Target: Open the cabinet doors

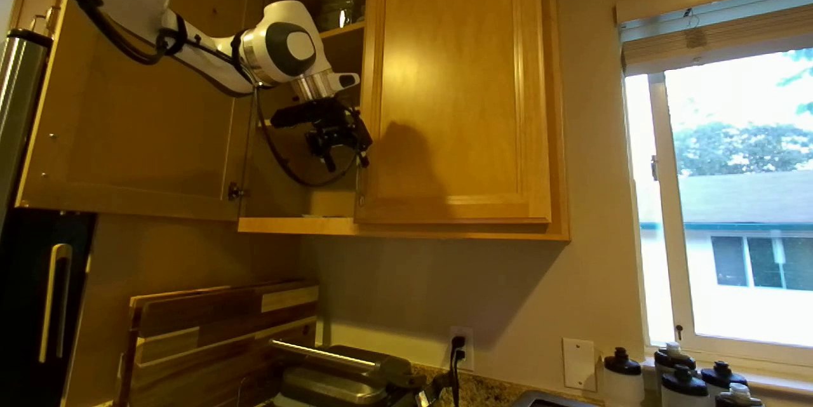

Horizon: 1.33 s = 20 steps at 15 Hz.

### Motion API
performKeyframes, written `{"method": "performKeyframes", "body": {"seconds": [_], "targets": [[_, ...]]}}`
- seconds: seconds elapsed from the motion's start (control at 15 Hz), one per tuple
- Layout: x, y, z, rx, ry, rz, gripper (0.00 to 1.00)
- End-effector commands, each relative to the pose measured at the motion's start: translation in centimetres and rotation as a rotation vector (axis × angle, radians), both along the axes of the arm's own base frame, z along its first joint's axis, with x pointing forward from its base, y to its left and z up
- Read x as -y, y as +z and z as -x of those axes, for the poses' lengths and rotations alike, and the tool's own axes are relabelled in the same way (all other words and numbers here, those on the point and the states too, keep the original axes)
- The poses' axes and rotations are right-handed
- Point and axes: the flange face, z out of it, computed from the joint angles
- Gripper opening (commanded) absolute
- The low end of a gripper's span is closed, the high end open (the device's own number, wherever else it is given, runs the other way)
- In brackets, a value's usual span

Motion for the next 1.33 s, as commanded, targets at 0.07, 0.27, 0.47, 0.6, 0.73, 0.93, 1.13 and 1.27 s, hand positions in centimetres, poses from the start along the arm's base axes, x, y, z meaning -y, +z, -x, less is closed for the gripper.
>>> {"method": "performKeyframes", "body": {"seconds": [0.07, 0.27, 0.47, 0.6, 0.73, 0.93, 1.13, 1.27], "targets": [[0.3, -1.3, -1.6, -0.001, 0.021, 0.093, 0.73], [0.2, -1.9, -1.9, -0.018, 0.029, 0.114, 0.60], [0.3, -1.9, -1.8, -0.020, 0.023, 0.122, 0.41], [0.3, -1.9, -1.7, -0.016, 0.023, 0.128, 0.28], [0.4, -1.9, -1.7, -0.005, 0.023, 0.130, 0.15], [0.7, -1.9, -1.8, 0.004, 0.020, 0.131, 0.06], [1.2, -2.2, -1.8, -0.012, 0.002, 0.133, 0.10], [2.4, -2.4, -1.4, -0.021, -0.039, 0.130, 0.10]]}}
